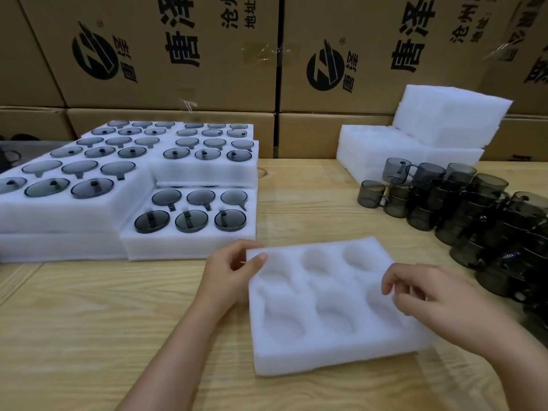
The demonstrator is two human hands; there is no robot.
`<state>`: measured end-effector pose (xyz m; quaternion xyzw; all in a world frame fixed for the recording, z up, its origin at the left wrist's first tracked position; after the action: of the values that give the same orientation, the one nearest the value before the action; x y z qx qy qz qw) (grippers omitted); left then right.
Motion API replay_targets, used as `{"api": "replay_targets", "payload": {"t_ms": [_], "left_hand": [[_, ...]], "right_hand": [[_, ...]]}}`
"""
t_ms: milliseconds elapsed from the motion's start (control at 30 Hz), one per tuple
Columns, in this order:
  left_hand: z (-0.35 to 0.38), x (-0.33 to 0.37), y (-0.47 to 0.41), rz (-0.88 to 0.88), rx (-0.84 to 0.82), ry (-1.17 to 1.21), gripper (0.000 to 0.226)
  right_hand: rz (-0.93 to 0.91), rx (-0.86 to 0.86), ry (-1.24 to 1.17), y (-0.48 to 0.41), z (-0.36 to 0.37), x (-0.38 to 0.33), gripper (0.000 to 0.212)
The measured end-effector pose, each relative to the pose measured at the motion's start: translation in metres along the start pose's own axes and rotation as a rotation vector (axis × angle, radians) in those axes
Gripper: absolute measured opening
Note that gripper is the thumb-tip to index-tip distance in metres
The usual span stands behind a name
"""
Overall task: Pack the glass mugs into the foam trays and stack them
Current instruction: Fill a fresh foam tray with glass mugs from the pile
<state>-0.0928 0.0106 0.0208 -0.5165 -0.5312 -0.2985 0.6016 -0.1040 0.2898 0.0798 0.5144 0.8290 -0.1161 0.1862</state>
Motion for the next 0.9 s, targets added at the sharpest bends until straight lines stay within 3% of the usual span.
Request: {"api": "replay_targets", "payload": {"t_ms": [33, 100, 233, 367, 467, 533, 600, 700, 900], "left_hand": [[0.000, -0.004, -0.001, -0.041, -0.001, 0.010, 0.006], [-0.007, -0.012, -0.004, -0.095, 0.088, 0.047, 0.014], [-0.023, -0.014, -0.003, -0.133, 0.269, 0.131, 0.019], [-0.029, -0.016, -0.003, -0.167, 0.324, 0.182, 0.020], [-0.028, -0.016, -0.004, -0.176, 0.321, 0.180, 0.020], [-0.028, -0.017, -0.004, -0.181, 0.321, 0.175, 0.020], [-0.028, -0.016, -0.005, -0.183, 0.320, 0.171, 0.019], [-0.027, -0.015, -0.005, -0.186, 0.316, 0.173, 0.019], [-0.027, -0.016, -0.005, -0.163, 0.307, 0.183, 0.017]], "right_hand": [[-0.019, 0.006, -0.028, -0.001, 0.001, -0.001, 0.014], [-0.060, 0.088, -0.127, -0.005, 0.003, -0.003, 0.021], [-0.171, 0.431, -0.167, -0.011, 0.005, -0.011, 0.028], [-0.290, 0.396, -0.411, -0.022, 0.008, -0.015, 0.024], [-0.180, 0.470, -0.655, -0.047, 0.000, 0.004, 0.021], [-0.048, 0.547, -0.536, -0.080, -0.002, 0.020, 0.024], [0.069, 0.471, -0.348, -0.120, 0.000, 0.033, 0.025], [0.182, 0.323, -0.110, -0.171, -0.003, 0.061, 0.048], [0.315, 0.205, -0.056, -0.213, -0.013, 0.090, 0.057]]}}
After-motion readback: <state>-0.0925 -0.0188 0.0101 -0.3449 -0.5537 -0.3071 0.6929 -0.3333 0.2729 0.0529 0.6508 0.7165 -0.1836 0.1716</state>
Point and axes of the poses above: each hand's wrist, its own y-axis away from the middle knuckle, its own z-axis out of the palm, x = y × z, the point moved 7 cm from there along -y, towards the middle knuckle, and after that the axes turned 3 degrees about z, right-handed, at the moved point
